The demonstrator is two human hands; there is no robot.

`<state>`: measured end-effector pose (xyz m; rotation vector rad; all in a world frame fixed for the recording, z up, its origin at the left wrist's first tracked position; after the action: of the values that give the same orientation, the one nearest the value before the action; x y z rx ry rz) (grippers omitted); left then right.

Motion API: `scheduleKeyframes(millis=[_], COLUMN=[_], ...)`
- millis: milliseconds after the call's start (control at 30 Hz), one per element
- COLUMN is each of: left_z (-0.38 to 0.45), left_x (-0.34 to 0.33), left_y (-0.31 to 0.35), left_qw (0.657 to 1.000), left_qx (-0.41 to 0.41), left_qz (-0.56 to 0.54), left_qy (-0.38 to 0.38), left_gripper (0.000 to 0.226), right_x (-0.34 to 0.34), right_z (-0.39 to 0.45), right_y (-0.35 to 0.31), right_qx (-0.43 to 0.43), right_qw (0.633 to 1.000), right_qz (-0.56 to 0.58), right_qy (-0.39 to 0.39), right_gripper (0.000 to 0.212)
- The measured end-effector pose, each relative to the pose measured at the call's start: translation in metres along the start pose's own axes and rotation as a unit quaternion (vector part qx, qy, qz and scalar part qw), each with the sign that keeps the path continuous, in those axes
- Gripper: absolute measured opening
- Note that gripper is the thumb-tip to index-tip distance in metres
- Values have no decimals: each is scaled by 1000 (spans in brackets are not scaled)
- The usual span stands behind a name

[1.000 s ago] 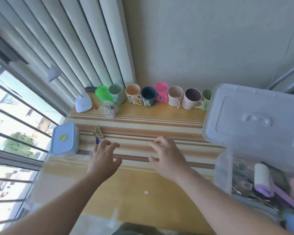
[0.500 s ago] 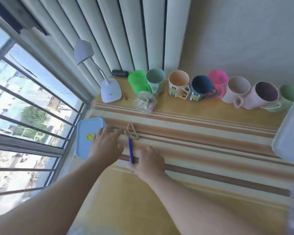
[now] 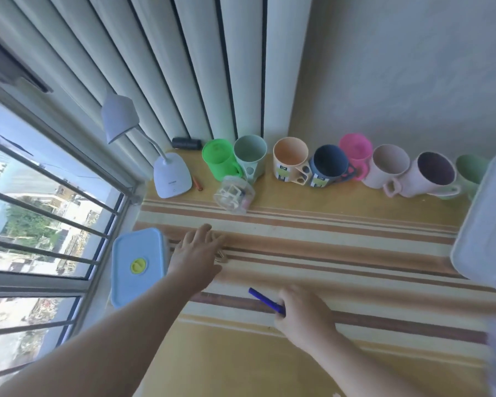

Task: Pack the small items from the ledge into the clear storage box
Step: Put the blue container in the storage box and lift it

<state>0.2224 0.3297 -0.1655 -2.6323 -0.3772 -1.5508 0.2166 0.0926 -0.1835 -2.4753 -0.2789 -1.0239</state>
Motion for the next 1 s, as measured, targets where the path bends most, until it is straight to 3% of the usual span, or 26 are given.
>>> scheduleKeyframes(millis=[100, 200, 267, 400, 533, 633, 833, 1000], left_z=[15, 22, 23, 31, 49, 70, 102, 88], left_x=[-19, -28, -27, 16, 72, 98, 104, 103], left_y=[-8, -21, -27, -32, -28, -15, -4, 7], left_qw=[998, 997, 993, 985, 983, 990, 995, 993], left_qx=[14, 25, 44, 100, 109, 98, 94, 90], left_qz=[-3, -45, -87, -138, -125, -43, 26, 56], left_qy=[-57, -60, -66, -6, 80, 95, 37, 43], left_gripper=[71, 40, 31, 39, 93, 108, 90, 76], right_x=[10, 13, 10, 5, 6, 8, 11, 8], right_z=[-26, -43, -50, -59, -66, -69, -79, -92], right_y=[40, 63, 69, 72, 82, 88, 100, 109], right_qx=[-41, -74, -76, -73, -85, -88, -105, -118], right_qw=[999, 995, 994, 991, 987, 985, 979, 976], right_qz=[28, 58, 78, 110, 128, 138, 156, 164], right_qy=[7, 28, 29, 32, 45, 52, 72, 82], right_gripper=[13, 15, 16, 14, 12, 11, 11, 11])
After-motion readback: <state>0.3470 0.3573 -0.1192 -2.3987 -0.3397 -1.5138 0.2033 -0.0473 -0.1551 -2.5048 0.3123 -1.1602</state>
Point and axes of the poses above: each hand's wrist, its own z-axis towards the middle knuckle, its own x-axis out of the back of the hand, y = z × x, the point moved 10 cm from there along z, towards the middle knuckle, and after that the axes turned 4 degrees about -y, right-handed, at the moved point
